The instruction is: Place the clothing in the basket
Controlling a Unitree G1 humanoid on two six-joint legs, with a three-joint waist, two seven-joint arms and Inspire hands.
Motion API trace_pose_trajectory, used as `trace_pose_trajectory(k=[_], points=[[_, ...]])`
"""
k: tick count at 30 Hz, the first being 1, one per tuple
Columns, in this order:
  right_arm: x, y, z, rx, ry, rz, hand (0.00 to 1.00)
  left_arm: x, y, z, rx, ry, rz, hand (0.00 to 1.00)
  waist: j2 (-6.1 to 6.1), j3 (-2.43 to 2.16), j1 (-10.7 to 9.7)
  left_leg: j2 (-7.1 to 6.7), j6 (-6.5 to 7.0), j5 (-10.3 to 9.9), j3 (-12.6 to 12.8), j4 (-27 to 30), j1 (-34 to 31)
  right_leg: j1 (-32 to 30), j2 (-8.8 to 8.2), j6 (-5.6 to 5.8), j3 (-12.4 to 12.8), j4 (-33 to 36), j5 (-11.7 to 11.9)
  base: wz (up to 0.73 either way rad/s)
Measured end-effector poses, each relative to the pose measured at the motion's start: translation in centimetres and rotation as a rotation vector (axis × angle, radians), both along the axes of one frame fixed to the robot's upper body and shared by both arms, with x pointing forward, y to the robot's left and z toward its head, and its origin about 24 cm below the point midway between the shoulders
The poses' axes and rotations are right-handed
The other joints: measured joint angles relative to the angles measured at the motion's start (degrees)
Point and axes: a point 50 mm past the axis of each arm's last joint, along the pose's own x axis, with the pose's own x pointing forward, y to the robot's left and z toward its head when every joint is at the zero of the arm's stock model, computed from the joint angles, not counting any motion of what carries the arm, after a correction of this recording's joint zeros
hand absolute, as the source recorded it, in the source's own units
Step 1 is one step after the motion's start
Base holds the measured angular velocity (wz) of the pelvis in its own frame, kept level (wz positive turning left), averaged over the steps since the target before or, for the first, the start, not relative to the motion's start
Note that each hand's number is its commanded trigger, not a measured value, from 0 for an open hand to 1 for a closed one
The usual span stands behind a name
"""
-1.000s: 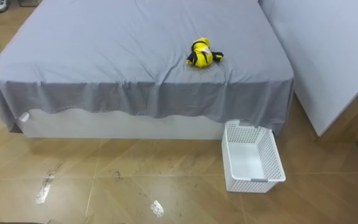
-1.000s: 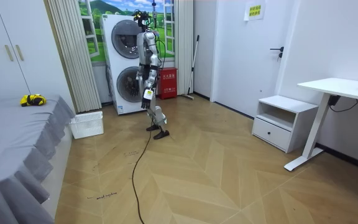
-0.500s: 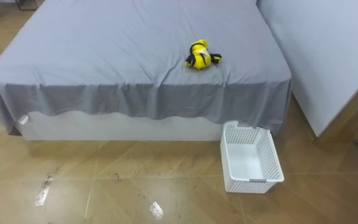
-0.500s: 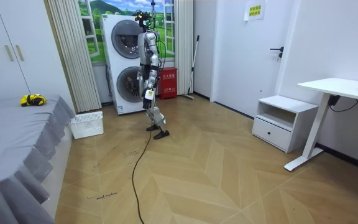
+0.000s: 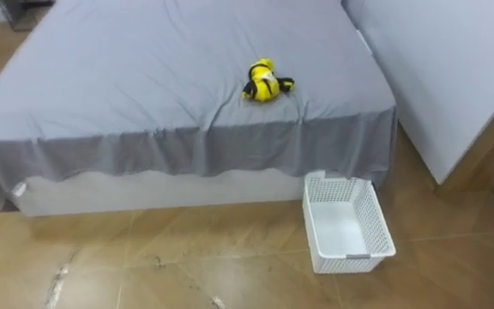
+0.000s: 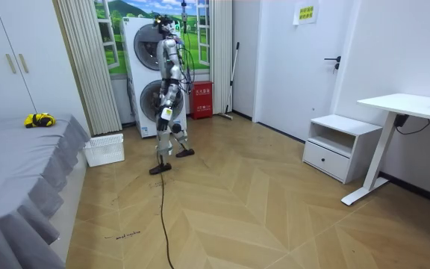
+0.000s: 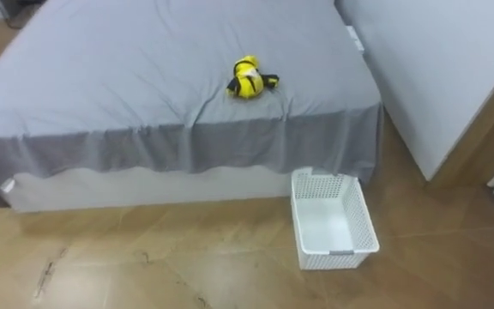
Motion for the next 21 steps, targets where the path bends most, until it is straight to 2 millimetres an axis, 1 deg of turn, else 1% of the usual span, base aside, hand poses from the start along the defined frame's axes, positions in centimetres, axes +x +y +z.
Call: trace_pose_trajectory(k=[1,2,3,4,5,6,7,8,9,10,11,12,13,14,15,16,17,18,19,20,21], points=[[0.5,-0.2,0.1,-0.006,-0.021,-0.009,0.00,0.3,0.1,0.1,0.003,-0.016,0.000,0.00,0.23,0.06,-0.7,-1.48,2.25,-3.5,0.5,3.6,-0.9,-0.2,-1.18,0.66,0.7,1.7,-1.2,0.32],[0.7,-0.1,0.2,-0.004,-0.027,-0.013,0.00,0.5,0.1,0.1,0.005,-0.016,-0.008,0.00,0.08,0.23,-0.4,-1.96,2.97,-4.9,0.7,4.7,-0.5,-0.5,-1.59,1.11,0.7,3.4,-1.1,0.10],[0.7,0.1,0.1,0.002,-0.033,-0.016,0.00,0.2,0.1,0.0,0.008,-0.005,-0.019,0.00,-0.08,0.33,0.7,-2.34,3.38,-8.0,1.2,6.4,1.9,-0.9,-2.20,3.09,0.2,8.1,0.6,-0.32],[0.9,0.4,0.2,0.008,-0.049,-0.014,0.00,-0.1,0.0,-0.1,0.008,0.011,-0.031,0.00,-0.16,0.51,1.6,-2.88,3.69,-9.9,1.5,6.0,5.9,-1.6,-2.83,3.61,-0.2,15.1,3.9,-0.35],[1.5,0.4,0.3,0.009,-0.075,-0.013,0.00,-0.1,-0.1,-0.1,0.007,0.016,-0.043,0.00,-0.06,0.73,1.7,-3.02,3.81,-10.5,1.5,5.2,7.9,-2.5,-2.96,3.70,-0.3,19.0,6.5,-0.29],[2.3,0.6,0.6,0.010,-0.117,-0.002,0.00,-0.3,-0.1,-0.2,0.017,0.031,-0.076,0.00,0.42,0.81,2.1,-3.25,3.69,-11.6,1.1,2.2,12.3,-5.5,-3.19,3.43,-0.7,28.1,13.3,-0.20],[3.2,0.8,0.8,0.010,-0.158,0.009,0.00,-0.1,-0.1,-0.2,0.031,0.035,-0.114,0.00,0.65,0.91,2.1,-3.50,3.69,-12.1,0.6,-1.0,16.4,-9.2,-3.79,2.62,-2.1,36.2,15.5,-0.19],[3.8,0.8,1.0,0.011,-0.184,0.013,0.00,0.2,-0.2,-0.1,0.038,0.033,-0.133,0.00,0.89,1.05,2.2,-3.47,3.68,-12.2,0.2,-2.3,17.8,-11.4,-3.88,2.08,-3.2,39.3,14.8,-0.07],[5.3,0.9,1.5,0.014,-0.239,0.021,0.00,0.9,-0.4,0.0,0.049,0.021,-0.164,0.00,1.52,1.41,2.5,-3.18,3.60,-12.2,-0.7,-4.7,20.6,-15.6,-3.71,0.50,-5.8,42.7,11.8,0.00],[6.5,1.1,2.0,0.016,-0.284,0.032,0.00,1.5,-0.5,0.1,0.054,0.005,-0.179,0.00,2.10,1.64,2.6,-2.37,3.33,-12.4,-1.0,-6.5,22.9,-20.4,-2.00,-0.52,-7.8,42.3,8.8,0.00],[7.1,1.2,2.2,0.019,-0.308,0.036,0.00,1.7,-0.6,0.1,0.058,0.000,-0.185,0.00,2.42,1.80,2.8,-1.86,3.05,-12.6,-1.4,-6.9,23.7,-22.5,-0.80,-1.06,-8.5,40.9,7.7,0.09],[8.0,1.6,2.7,0.024,-0.352,0.050,0.00,2.0,-0.6,0.2,0.068,-0.003,-0.207,0.00,3.08,2.07,2.6,-0.82,2.71,-13.1,-2.6,-7.8,25.5,-26.2,2.00,-1.39,-9.5,35.1,6.4,0.31],[8.6,1.9,3.1,0.029,-0.381,0.066,0.00,2.4,-0.7,0.3,0.071,-0.012,-0.227,0.00,3.41,2.09,2.1,0.03,2.15,-13.5,-3.5,-8.9,27.4,-28.9,4.61,-1.81,-10.0,25.9,6.8,0.45],[8.8,2.0,3.2,0.031,-0.389,0.069,0.00,2.5,-0.8,0.3,0.071,-0.012,-0.238,0.00,3.66,2.05,1.6,0.35,1.75,-13.7,-3.7,-9.3,28.3,-29.2,5.62,-2.10,-10.2,20.7,7.6,0.64],[9.1,2.1,3.4,0.031,-0.403,0.076,0.00,2.4,-1.0,0.2,0.072,-0.005,-0.261,0.00,3.62,2.00,1.0,0.67,1.11,-14.2,-4.0,-10.1,30.5,-30.1,7.13,-3.04,-10.9,11.1,12.5,0.78],[9.0,2.0,3.3,0.025,-0.403,0.064,0.00,2.2,-1.3,0.1,0.068,0.011,-0.288,0.00,4.08,1.63,0.7,1.56,0.20,-14.7,-4.3,-10.4,32.6,-29.7,7.72,-4.35,-12.0,5.5,19.0,0.73],[9.0,2.0,3.3,0.021,-0.403,0.057,0.00,2.1,-1.3,0.1,0.067,0.017,-0.298,0.00,3.89,1.20,0.9,1.74,0.12,-14.8,-4.6,-10.3,33.3,-29.5,8.45,-5.40,-12.0,3.5,22.0,0.46],[9.4,2.0,3.6,0.019,-0.425,0.049,0.00,1.8,-1.4,0.0,0.060,0.024,-0.300,0.00,4.08,0.60,1.4,2.66,-1.28,-15.5,-5.6,-10.1,34.5,-29.4,9.95,-7.40,-11.5,2.0,26.0,0.08],[9.8,2.0,3.8,0.015,-0.444,0.049,0.00,1.6,-1.4,-0.1,0.055,0.033,-0.299,0.00,4.62,-0.03,1.8,3.83,-2.62,-16.3,-6.0,-9.9,35.0,-29.3,10.99,-7.66,-11.8,2.8,25.7,-0.30],[11.0,2.3,4.4,0.012,-0.492,0.059,0.00,1.0,-1.3,-0.2,0.053,0.047,-0.296,0.00,5.85,-0.19,3.0,5.49,-4.13,-17.0,-5.9,-9.3,35.8,-28.3,12.81,-8.82,-12.6,4.5,24.3,-0.38],[11.9,2.5,4.9,0.009,-0.526,0.080,0.00,0.4,-1.2,-0.3,0.054,0.065,-0.301,0.00,6.89,0.52,2.8,7.04,-7.56,-17.4,-5.7,-6.9,36.1,-26.6,13.66,-9.79,-13.0,5.1,22.9,-0.06]])
